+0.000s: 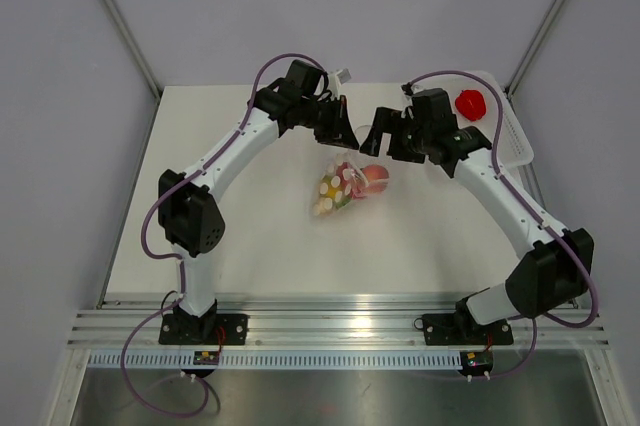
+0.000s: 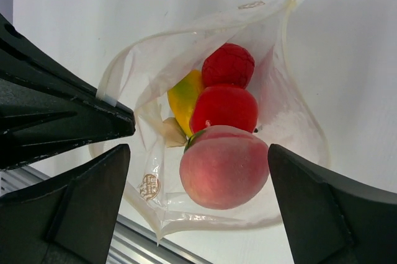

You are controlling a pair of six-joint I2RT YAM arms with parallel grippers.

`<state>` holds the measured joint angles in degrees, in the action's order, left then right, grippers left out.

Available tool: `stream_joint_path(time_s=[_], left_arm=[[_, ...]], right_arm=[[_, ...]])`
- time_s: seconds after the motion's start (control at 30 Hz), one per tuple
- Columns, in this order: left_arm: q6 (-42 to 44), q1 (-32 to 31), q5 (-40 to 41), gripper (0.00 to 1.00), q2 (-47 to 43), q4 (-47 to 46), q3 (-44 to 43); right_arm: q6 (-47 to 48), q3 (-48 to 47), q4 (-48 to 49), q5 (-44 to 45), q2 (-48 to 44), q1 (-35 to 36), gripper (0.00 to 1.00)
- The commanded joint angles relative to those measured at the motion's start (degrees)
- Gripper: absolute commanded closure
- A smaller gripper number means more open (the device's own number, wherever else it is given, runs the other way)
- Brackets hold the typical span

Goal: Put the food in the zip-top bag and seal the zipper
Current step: Place the fake fruit in the zipper food storage bag.

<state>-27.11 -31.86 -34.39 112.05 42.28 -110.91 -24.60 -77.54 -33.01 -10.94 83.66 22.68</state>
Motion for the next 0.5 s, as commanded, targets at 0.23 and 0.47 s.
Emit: stream_joint_path(time_s=[0.23, 0.47], left_arm=[[-0.31, 1.09, -0.68, 1.0, -3.41, -3.0, 0.78], [0.13, 2.24, -0.33, 1.0, -5.52, -3.35, 3.24]], right_arm=[[5.61, -4.55, -2.32, 17.27, -5.26, -4.73, 0.24], [11.49, -12.45, -4.68, 25.08, 13.85, -13.62, 0.18]])
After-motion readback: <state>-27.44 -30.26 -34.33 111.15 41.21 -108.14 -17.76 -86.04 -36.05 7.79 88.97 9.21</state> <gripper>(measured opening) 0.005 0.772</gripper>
